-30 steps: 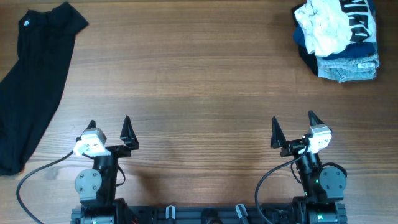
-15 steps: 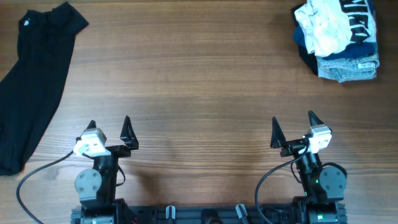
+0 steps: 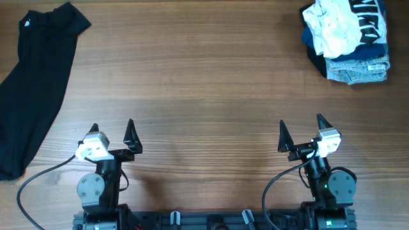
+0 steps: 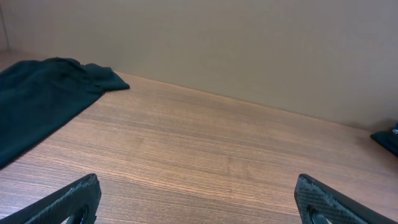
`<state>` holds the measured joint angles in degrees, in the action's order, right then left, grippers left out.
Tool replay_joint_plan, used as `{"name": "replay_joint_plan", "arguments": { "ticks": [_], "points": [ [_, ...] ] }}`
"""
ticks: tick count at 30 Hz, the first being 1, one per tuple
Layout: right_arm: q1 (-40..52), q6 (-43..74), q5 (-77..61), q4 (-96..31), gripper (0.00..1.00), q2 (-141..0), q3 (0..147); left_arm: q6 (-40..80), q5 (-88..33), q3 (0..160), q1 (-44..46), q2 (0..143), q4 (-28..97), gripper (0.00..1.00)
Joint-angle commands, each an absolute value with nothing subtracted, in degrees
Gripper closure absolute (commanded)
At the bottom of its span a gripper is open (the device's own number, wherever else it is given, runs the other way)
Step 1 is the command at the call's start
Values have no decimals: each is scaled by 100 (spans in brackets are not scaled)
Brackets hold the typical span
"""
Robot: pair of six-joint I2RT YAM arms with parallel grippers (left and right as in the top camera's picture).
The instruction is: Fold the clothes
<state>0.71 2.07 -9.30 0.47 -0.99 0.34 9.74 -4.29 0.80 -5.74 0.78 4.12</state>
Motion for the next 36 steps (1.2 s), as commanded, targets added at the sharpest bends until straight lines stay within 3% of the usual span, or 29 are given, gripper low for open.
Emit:
{"name": "replay_joint_plan", "arguments": {
  "ticks": [1, 22, 30, 36],
  "points": [
    [95, 152, -856, 69, 0, -64, 30, 943, -377, 38, -617, 16, 416, 0],
    [95, 169, -982, 99, 0, -64, 30, 943, -377, 38, -617, 16, 414, 0],
    [95, -207, -1306, 2587, 0, -327, 30, 945, -451, 38, -617, 16, 279, 0],
    [95, -344, -1293, 4268, 0, -1865, 379, 947, -963, 38, -617, 16, -462, 0]
  ]
}}
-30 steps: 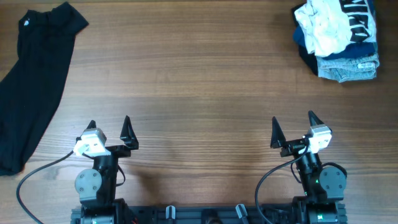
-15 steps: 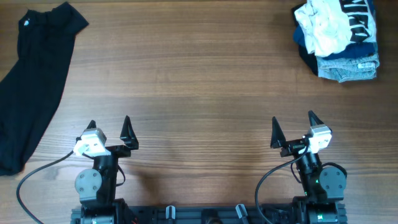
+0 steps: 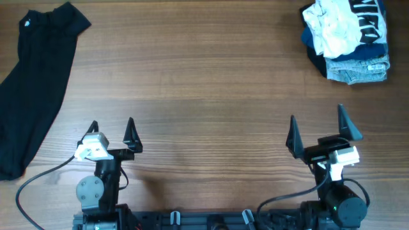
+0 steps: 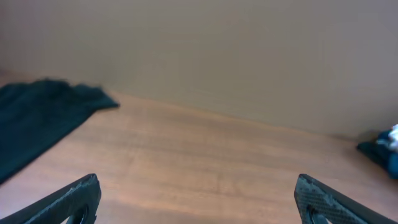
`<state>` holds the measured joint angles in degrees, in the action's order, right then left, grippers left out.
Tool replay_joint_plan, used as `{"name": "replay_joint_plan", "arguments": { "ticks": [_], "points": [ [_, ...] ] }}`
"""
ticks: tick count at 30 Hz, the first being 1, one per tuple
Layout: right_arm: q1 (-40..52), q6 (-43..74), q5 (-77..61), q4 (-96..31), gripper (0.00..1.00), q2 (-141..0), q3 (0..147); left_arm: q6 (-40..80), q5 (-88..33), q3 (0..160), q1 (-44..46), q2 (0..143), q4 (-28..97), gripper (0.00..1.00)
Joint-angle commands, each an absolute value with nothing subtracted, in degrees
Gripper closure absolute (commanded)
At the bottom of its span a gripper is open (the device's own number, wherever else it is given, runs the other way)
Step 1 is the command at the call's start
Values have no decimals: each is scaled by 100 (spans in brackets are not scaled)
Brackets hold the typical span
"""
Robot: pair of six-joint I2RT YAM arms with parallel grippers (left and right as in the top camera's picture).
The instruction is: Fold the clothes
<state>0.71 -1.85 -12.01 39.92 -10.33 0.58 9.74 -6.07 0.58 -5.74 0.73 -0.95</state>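
A black garment (image 3: pixel 32 76) lies spread out at the table's far left; in the left wrist view it shows as a dark cloth (image 4: pixel 37 118) at the left. A pile of clothes (image 3: pixel 348 38), white, navy and denim, sits at the far right corner. My left gripper (image 3: pixel 112 130) stands open near the front edge, with nothing between its fingers (image 4: pixel 71 202). My right gripper (image 3: pixel 317 126) is open too, near the front right, and holds nothing.
The wooden table (image 3: pixel 204 96) stretches between the black garment and the pile. A plain wall (image 4: pixel 217 50) rises behind the far edge. Cables run from both arm bases at the front edge.
My right gripper has risen and swung a little to the right, its fingers now wider in the overhead view. The left wrist view has tilted up slightly and is blurred. The clothes lie unchanged.
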Motion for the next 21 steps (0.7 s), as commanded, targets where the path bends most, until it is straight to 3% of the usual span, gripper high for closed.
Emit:
{"name": "replay_joint_plan", "arguments": {
  "ticks": [1, 6, 11, 18, 21],
  "points": [
    [95, -410, -1299, 4351, 0, -2226, 565, 947, -963, 38, -617, 16, -613, 0],
    [95, -456, -2171, 4974, 0, -4615, 2226, 947, -958, 196, -617, 224, -891, 0],
    [95, -434, -3603, 4757, 0, -6558, 4062, 939, -954, 976, -620, 1153, -504, 0],
    [95, -921, -3988, 1959, 0, -7815, 6136, 921, -1013, 3094, -617, 3806, 401, 0],
    [95, -1313, -3883, 882, 0, -8090, 6772, 921, -1116, 4762, -617, 5269, 1743, 0]
  ]
}}
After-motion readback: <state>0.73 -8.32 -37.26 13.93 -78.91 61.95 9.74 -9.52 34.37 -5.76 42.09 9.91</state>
